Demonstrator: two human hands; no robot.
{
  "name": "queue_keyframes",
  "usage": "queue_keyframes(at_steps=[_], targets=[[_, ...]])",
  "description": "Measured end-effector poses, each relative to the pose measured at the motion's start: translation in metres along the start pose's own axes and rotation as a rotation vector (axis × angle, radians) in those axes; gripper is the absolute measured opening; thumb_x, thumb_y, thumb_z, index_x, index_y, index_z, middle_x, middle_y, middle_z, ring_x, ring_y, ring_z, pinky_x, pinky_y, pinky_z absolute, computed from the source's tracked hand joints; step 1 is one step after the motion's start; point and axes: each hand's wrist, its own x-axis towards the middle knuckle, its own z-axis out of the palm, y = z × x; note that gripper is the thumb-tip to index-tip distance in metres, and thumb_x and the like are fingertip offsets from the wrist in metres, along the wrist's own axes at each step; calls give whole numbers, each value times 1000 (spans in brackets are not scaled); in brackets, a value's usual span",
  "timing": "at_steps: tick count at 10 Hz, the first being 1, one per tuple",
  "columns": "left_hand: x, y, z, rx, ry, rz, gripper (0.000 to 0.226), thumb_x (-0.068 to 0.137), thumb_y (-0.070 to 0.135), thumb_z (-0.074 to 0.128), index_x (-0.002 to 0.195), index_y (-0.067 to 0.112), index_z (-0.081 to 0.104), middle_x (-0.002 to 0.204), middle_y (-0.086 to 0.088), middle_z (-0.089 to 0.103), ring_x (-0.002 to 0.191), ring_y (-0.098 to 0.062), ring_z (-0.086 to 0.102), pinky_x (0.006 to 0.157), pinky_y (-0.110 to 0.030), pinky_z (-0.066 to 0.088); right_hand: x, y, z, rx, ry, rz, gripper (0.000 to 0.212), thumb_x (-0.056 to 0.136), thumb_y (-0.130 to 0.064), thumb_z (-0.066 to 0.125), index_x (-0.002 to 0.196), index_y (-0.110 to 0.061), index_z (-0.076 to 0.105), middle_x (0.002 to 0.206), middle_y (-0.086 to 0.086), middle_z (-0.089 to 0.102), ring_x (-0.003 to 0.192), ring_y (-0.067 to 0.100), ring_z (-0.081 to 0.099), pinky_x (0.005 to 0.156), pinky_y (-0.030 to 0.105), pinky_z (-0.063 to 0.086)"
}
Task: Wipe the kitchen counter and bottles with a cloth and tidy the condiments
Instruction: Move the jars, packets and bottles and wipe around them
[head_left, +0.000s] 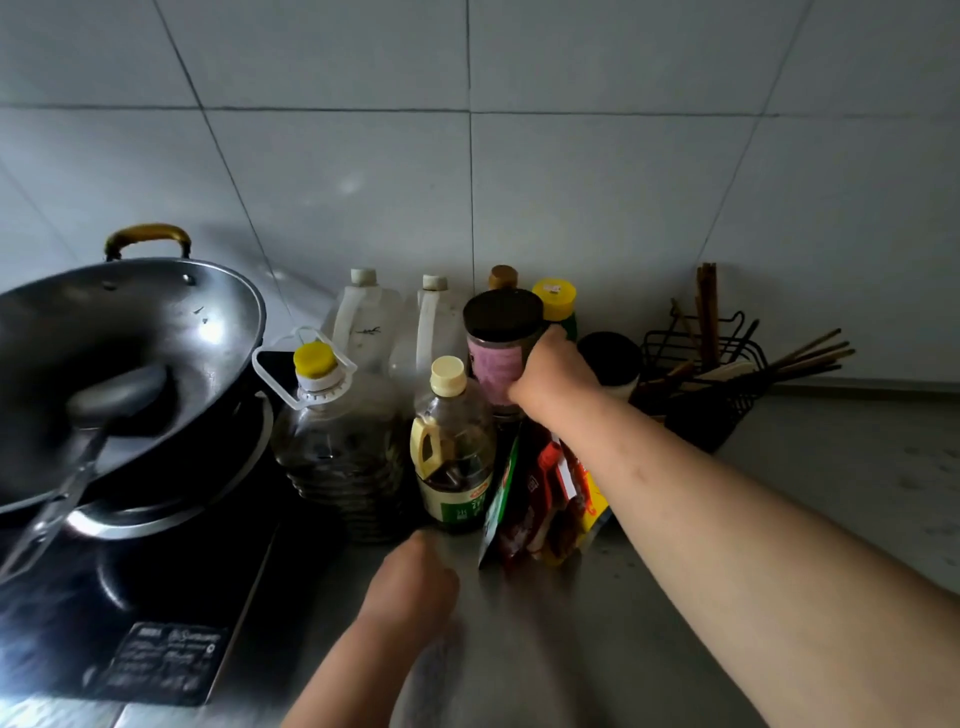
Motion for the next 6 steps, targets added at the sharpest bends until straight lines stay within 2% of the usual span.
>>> queue_keyframes(at_steps=[1, 2, 3, 4, 5, 6], targets=[[0, -2, 1, 28, 13, -2, 39, 88, 15, 49, 126, 8, 49, 119, -13, 62, 109, -30, 59, 86, -30, 48, 1, 3, 6, -48, -71, 32, 77, 88, -23, 67, 146, 1, 22, 141, 20, 46, 123, 35, 53, 97, 44, 50], [2, -1, 0, 36, 0, 19, 33, 85, 16, 53, 117, 9, 56, 113, -13, 64, 103, -30, 62, 81, -28, 49, -9, 13, -1, 17, -18, -12, 58, 91, -26, 63, 138, -5, 36, 131, 15, 55, 114, 34, 59, 85, 40, 54], [4, 3, 0, 66, -43, 11, 15, 86, 20, 52, 95, 10, 60, 100, -11, 68, 94, -30, 65, 73, -27, 49, -25, 35, -10, 318, 140, -171, 45, 94, -25, 58, 135, -15, 44, 119, 3, 61, 103, 26, 64, 86, 41, 56], [8, 4, 6, 82, -161, -47, 22, 86, 24, 49, 85, 6, 63, 94, -14, 73, 88, -31, 70, 77, -35, 58, -39, 69, -24, 527, 377, -260, 22, 94, -26, 55, 116, -23, 55, 98, -3, 64, 89, 20, 67, 78, 43, 57], [7, 8, 13, 91, -265, -66, 30, 89, 26, 50, 96, 3, 67, 88, -12, 73, 81, -28, 72, 74, -36, 59, -51, 114, -39, 606, 550, -170, 10, 93, -31, 52, 102, -33, 55, 91, -2, 66, 78, 16, 66, 68, 38, 56], [2, 19, 24, 77, -420, -92, 31, 93, 25, 48, 98, 1, 67, 67, -5, 68, 55, -19, 66, 58, -25, 55, -62, 172, -40, 616, 584, 2, 6, 95, -25, 52, 100, -27, 56, 77, -2, 62, 53, 1, 60, 50, 28, 51]])
